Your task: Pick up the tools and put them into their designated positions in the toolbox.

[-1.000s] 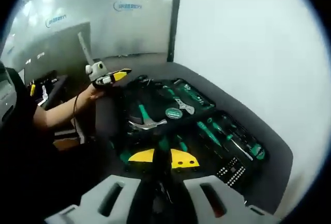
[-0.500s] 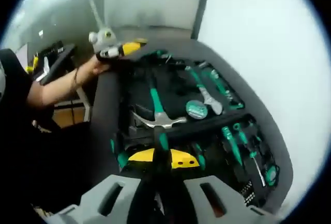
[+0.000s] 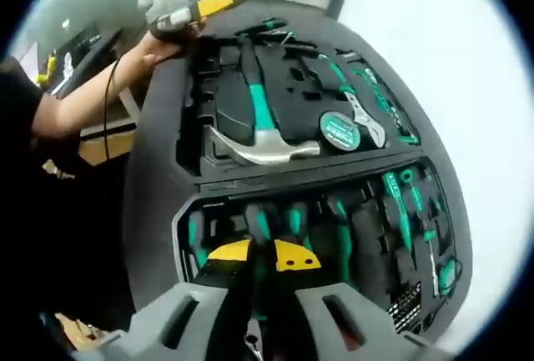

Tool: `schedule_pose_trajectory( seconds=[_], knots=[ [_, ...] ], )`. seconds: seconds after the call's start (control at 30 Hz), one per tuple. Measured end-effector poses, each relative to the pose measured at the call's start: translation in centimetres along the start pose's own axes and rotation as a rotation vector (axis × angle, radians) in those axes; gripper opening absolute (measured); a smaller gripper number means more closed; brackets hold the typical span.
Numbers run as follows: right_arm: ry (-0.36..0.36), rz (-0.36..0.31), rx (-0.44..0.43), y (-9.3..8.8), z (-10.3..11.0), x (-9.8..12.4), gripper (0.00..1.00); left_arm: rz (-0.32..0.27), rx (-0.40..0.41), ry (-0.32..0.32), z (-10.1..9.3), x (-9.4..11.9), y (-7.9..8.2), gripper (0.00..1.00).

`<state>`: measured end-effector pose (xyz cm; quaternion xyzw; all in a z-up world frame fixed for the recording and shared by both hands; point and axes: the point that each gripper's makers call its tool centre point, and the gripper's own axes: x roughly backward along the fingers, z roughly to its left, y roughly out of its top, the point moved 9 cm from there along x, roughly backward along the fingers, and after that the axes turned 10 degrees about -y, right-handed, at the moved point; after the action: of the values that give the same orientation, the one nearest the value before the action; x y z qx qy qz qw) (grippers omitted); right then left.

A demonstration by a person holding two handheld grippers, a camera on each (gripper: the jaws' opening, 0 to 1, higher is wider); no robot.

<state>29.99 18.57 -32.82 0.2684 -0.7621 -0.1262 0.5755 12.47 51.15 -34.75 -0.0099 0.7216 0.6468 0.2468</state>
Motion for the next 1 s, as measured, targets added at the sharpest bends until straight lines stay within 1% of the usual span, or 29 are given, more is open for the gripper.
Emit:
schedule_pose_trajectory(
  seconds=[0.13,0.23,0.27,0.3,0.33,0.37,0.4,0.43,0.47,0.5,0.53,0.57,0.6,0.63,0.67,0.7,0.73,0.77,0.8,0.83,0.87,0.9,0.93,0.97,1.0],
  knots=[
    [-0.006,-0.036,-0.016,-0.4,-0.2,0.1,0.06,0.006,-0.002,0.002,-0.1,-0.1,-0.1,0.27],
    [-0.013,-0.079,-0.091,-0.9,-0.5,-0.1,0.07,0.016,-0.007,0.002,0.0,-0.1,-0.2,0.27],
    [-0.02,-0.115,-0.073,-1.3,-0.5,-0.2,0.08,0.018,-0.009,0.002,-0.1,-0.2,-0.2,0.27],
    [-0.028,-0.134,-0.038,-1.8,-0.3,-0.1,0.1,0.02,-0.01,0.002,-0.2,-0.2,-0.1,0.27],
    [-0.042,-0.133,-0.034,-2.5,-0.4,0.3,0.14,-0.001,-0.009,-0.026,-0.7,-0.2,0.3,0.27],
    [-0.085,-0.179,-0.107,-2.7,-0.9,1.2,0.14,-0.032,-0.016,-0.055,-1.2,-0.2,0.7,0.27],
    [-0.089,-0.24,-0.22,-2.5,-1.3,2.3,0.14,-0.045,-0.028,-0.066,-1.5,-0.1,0.9,0.27],
    [-0.095,-0.324,-0.367,-2.3,-1.5,3.4,0.14,-0.03,-0.023,-0.05,-1.7,-0.3,0.8,0.27],
    [-0.119,-0.425,-0.534,-2.2,-1.7,4.6,0.13,0.012,-0.034,-0.024,-1.6,-0.5,0.5,0.27],
    [-0.161,-0.532,-0.702,-2.2,-2.0,5.8,0.11,0.059,-0.037,-0.013,-1.8,-1.1,0.0,0.25],
    [-0.22,-0.63,-0.85,-2.3,-2.2,6.9,0.08,0.131,-0.025,0.005,-2.3,-2.1,-0.4,0.23],
    [-0.297,-0.706,-0.96,-2.8,-2.2,7.7,0.04,0.211,-0.036,0.004,-3.3,-3.4,-0.7,0.16],
    [-0.391,-0.747,-1.01,-3.6,-1.7,8.0,0.0,0.254,-0.023,-0.044,-5.7,-5.7,-0.6,0.09],
    [-0.499,-0.747,-0.99,-4.4,-0.7,7.7,0.0,0.268,-0.019,-0.085,-7.7,-7.6,-0.4,0.06],
    [-0.6,-0.728,-0.932,-5.0,0.4,7.0,0.0,0.291,-0.016,-0.122,-10.0,-9.3,-0.5,0.06],
    [-0.651,-0.714,-0.915,-5.3,1.5,6.1,0.0,0.317,-0.028,-0.153,-12.2,-10.8,-0.6,0.06],
    [-0.68,-0.707,-0.926,-5.3,2.5,5.0,0.0,0.349,-0.043,-0.152,-14.2,-12.1,-1.0,0.04],
    [-0.697,-0.683,-0.919,-5.3,3.4,3.9,0.0,0.398,-0.044,-0.139,-15.9,-13.0,-1.6,0.04],
    [-0.703,-0.653,-0.908,-5.2,4.0,2.8,0.0,0.458,-0.037,-0.108,-17.2,-13.8,-2.5,0.04],
    [-0.707,-0.639,-0.884,-4.8,4.7,1.9,0.0,0.497,-0.032,-0.082,-17.9,-14.2,-3.0,0.04],
    [-0.723,-0.616,-0.827,-4.5,5.4,1.5,0.0,0.517,-0.071,-0.038,-19.0,-14.9,-3.9,0.04],
    [-0.754,-0.604,-0.771,-4.2,5.8,1.1,0.0,0.529,-0.121,-0.01,-19.6,-15.2,-4.4,0.04],
    [-0.78,-0.584,-0.726,-4.2,5.7,0.7,0.0,0.539,-0.143,0.003,-20.1,-15.4,-5.0,0.04],
    [-0.779,-0.569,-0.697,-4.1,5.6,0.4,0.0,0.566,-0.164,0.021,-20.4,-15.6,-5.6,0.04],
    [-0.783,-0.558,-0.685,-4.2,5.6,0.2,0.0,0.59,-0.201,0.034,-20.5,-15.7,-6.1,0.04]
  ],
)
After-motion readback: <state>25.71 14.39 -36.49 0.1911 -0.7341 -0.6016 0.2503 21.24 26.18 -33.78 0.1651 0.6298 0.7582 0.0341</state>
